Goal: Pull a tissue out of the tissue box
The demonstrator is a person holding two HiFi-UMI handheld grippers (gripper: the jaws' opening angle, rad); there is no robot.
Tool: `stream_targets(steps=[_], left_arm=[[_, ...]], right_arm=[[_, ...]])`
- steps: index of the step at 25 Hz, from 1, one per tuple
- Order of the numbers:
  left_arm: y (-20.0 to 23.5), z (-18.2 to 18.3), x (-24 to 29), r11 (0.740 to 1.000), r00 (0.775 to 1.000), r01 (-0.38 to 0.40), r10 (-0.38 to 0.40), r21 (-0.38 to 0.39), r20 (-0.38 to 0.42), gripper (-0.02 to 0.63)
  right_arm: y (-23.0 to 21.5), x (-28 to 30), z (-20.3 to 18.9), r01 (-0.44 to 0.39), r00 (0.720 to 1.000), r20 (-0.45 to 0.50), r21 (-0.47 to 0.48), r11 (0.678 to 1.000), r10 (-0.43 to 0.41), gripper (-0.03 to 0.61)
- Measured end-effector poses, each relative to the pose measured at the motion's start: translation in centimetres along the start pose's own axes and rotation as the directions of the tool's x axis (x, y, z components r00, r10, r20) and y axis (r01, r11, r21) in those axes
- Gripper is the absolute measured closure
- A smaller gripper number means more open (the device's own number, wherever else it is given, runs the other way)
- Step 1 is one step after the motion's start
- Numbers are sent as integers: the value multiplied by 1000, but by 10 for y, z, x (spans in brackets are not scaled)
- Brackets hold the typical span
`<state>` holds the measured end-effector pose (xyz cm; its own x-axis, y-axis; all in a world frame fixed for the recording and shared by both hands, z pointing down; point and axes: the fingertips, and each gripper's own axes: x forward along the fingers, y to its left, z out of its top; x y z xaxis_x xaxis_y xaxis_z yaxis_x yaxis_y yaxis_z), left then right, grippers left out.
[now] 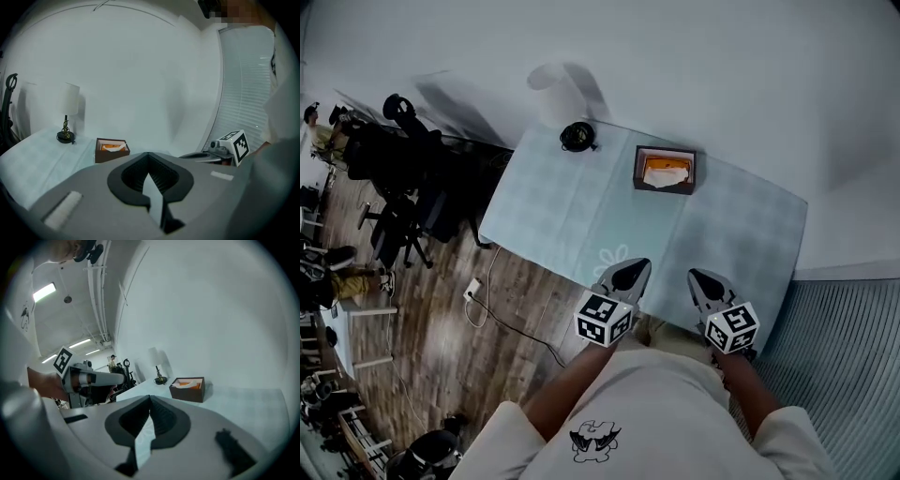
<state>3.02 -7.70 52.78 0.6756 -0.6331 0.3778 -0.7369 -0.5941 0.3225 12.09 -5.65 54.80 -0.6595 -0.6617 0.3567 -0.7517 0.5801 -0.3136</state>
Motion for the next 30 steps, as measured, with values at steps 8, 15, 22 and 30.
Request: stream_targets(steps=[8, 15, 22, 30], left_arm=[[17, 8, 37, 1000, 999, 3, -4, -21, -45, 607], [36, 15, 55, 999, 997, 49, -50, -21, -64, 607], [61, 34, 62, 998, 996, 67, -67, -2, -64, 607], [103, 48, 102, 998, 994, 53, -50, 30, -97, 607]], right_arm=[[-27, 20, 17, 7, 1000, -7, 6, 1000, -7, 566], [-40, 47, 43, 29, 1000, 9, -24, 999, -29, 566], [-47, 83, 62, 23, 999, -30, -94, 995, -26, 566], [-73, 131, 71, 9, 995, -94, -180, 984, -27, 566]])
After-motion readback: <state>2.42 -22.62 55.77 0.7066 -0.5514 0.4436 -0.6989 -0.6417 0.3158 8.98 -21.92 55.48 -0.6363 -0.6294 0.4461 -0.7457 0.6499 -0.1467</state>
